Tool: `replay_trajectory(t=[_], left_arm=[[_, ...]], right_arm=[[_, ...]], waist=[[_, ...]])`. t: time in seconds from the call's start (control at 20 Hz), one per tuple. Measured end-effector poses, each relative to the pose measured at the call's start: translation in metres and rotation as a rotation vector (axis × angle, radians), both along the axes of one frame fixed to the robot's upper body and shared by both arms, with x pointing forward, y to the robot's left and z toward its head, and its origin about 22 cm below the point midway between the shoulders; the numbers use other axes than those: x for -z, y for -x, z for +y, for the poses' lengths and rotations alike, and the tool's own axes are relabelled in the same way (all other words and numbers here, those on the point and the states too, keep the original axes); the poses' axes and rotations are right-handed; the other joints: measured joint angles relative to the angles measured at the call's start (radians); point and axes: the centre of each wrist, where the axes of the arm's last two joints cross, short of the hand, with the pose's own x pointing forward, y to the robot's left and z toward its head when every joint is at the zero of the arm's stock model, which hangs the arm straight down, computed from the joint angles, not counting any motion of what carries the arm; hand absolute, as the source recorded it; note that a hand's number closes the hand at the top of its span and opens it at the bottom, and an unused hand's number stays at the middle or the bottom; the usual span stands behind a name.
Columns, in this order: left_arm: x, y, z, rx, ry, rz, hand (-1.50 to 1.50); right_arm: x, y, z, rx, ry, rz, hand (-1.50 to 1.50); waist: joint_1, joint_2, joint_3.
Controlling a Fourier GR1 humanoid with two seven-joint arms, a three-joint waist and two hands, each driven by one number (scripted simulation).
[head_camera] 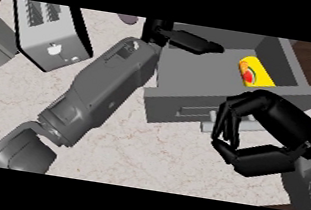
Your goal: Pick up the cup, place it into the drawer and close the drawer
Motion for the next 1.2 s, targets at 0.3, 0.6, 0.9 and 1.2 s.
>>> replay_trajectory(t=[0.3,0.6,0.9,1.2], left_arm=[[0.008,0.0,0.004,-0.051,0.037,-0.004,-1.5],[0.021,0.003,0.012,-0.042,0.101,0.0,-1.5],[0.034,0.006,0.025,-0.035,0.15,-0.004,-1.5],[0.044,0.007,0.054,-0.039,0.177,-0.003,-1.5]], right_arm=[[0.008,0.012,-0.009,0.072,0.287,-0.044,-1.5],[0.053,0.011,-0.002,0.184,0.462,-0.048,-1.5],[0.113,-0.014,0.006,0.192,0.613,-0.008,1.5],[0.153,-0.05,-0.004,0.235,0.69,0.01,1.5]], waist=[[0.061,-0.015,0.001],[0.128,-0.023,0.001],[0.18,-0.025,0.002],[0.226,-0.027,0.0]])
